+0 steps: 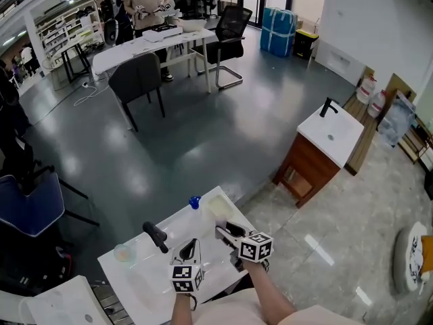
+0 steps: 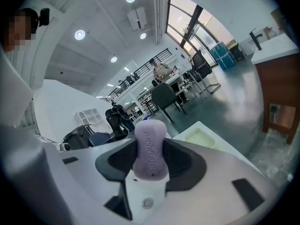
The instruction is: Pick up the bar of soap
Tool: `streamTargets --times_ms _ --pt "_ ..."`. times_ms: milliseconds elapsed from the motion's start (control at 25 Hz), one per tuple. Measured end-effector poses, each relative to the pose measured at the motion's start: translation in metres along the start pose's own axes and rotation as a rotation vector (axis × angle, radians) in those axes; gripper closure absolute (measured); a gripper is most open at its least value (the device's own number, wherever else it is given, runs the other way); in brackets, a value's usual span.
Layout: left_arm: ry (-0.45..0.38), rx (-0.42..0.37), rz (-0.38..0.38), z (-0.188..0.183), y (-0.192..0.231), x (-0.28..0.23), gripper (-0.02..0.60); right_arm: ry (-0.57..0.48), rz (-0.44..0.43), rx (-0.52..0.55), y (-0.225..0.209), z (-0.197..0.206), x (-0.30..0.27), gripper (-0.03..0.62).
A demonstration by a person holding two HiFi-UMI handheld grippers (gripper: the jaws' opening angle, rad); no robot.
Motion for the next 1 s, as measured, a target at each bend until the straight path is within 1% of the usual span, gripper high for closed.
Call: streamTargets --times_ms 160,600,1000 --pt "-0.01 0.0 -0.01 -0.001 0.0 0.0 0.575 0.0 -0.003 0.004 -0.001 0.0 0.0 0.411" --pt "0.0 0.0 -0.002 -0.001 0.0 -0.003 0.575 0.005 -0.001 0.002 -0.004 -0.003 -0.002 0.41" --pt "0.002 -0.008 0.004 -0.002 -0.003 -0.002 0.575 -0.027 -0.003 -0.035 -0.006 -0.01 0.0 0.411"
Point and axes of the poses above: the fingertips, and each gripper's own axes: x backward along the fingers, y to its left, z out of its underside, the point moved 2 cm from there along x, backward along the fingers, and after that the axes turned 10 degrees about y, right-handed, at the moved point
